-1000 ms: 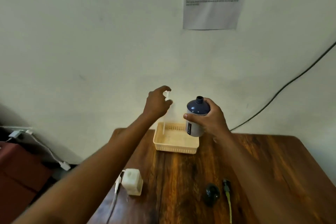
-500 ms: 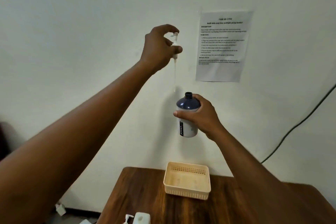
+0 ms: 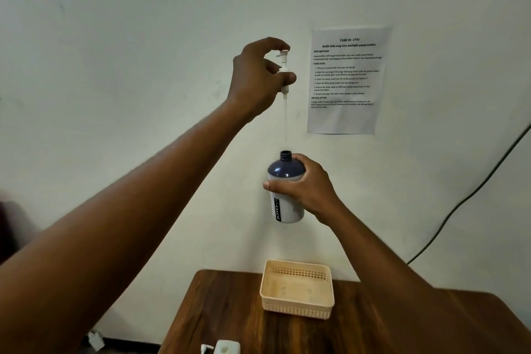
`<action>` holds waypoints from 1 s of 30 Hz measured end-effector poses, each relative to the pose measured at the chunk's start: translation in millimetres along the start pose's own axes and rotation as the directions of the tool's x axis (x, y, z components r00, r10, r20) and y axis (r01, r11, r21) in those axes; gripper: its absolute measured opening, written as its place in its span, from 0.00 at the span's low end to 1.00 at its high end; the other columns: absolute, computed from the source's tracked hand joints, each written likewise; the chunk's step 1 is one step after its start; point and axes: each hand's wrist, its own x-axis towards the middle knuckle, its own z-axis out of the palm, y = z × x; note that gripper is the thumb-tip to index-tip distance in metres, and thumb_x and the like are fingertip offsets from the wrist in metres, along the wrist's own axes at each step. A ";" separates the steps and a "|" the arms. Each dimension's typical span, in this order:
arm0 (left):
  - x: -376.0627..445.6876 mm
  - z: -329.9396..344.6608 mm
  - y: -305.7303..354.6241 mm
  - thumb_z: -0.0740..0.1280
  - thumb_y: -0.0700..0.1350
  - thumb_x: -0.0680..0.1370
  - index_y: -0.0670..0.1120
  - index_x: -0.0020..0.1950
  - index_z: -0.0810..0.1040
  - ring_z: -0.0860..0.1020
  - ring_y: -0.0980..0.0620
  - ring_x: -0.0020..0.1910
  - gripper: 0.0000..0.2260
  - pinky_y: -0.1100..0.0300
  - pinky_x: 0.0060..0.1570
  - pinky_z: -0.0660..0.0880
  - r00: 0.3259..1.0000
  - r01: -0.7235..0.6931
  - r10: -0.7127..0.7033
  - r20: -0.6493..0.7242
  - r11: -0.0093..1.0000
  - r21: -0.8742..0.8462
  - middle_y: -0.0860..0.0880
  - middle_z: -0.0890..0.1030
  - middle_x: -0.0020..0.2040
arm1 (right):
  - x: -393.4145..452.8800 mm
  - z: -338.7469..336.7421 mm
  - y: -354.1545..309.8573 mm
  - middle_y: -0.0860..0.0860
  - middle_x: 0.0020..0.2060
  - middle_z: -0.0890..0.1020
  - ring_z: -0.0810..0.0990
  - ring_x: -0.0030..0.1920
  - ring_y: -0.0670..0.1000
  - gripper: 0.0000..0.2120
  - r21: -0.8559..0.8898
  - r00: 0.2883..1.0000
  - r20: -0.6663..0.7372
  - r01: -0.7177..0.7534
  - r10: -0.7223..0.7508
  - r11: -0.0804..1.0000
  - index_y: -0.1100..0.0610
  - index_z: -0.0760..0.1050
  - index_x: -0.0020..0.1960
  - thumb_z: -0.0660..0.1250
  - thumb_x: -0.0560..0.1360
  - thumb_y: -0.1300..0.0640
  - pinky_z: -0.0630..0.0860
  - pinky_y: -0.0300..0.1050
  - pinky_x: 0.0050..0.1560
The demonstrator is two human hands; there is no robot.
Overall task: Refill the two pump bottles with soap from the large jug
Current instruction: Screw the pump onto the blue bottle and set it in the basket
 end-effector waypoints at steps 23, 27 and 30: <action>-57.2 36.2 -54.1 0.81 0.37 0.72 0.52 0.71 0.76 0.86 0.53 0.47 0.30 0.62 0.50 0.79 0.975 0.177 -0.153 0.160 0.974 -0.144 0.45 0.86 0.42 | -4.9 -15.7 -3.6 0.45 0.51 0.82 0.82 0.50 0.48 0.33 -0.038 0.993 -0.094 -0.074 0.071 0.997 0.48 0.75 0.59 0.82 0.59 0.38 0.81 0.45 0.47; -60.7 40.9 -56.2 0.81 0.37 0.72 0.51 0.70 0.77 0.87 0.53 0.45 0.29 0.61 0.51 0.81 0.975 0.176 -0.150 0.163 0.971 -0.161 0.46 0.87 0.42 | -9.5 -13.9 -0.6 0.42 0.49 0.82 0.82 0.47 0.46 0.33 -0.017 0.990 -0.130 -0.064 0.061 0.998 0.47 0.76 0.56 0.80 0.57 0.36 0.77 0.40 0.41; -62.8 43.8 -57.6 0.81 0.38 0.72 0.51 0.69 0.77 0.88 0.51 0.46 0.27 0.59 0.52 0.82 0.976 0.184 -0.156 0.153 0.965 -0.185 0.47 0.88 0.44 | -10.0 -12.5 2.8 0.44 0.49 0.82 0.81 0.46 0.46 0.30 -0.036 0.988 -0.145 -0.057 0.052 0.998 0.48 0.75 0.57 0.82 0.61 0.39 0.77 0.40 0.41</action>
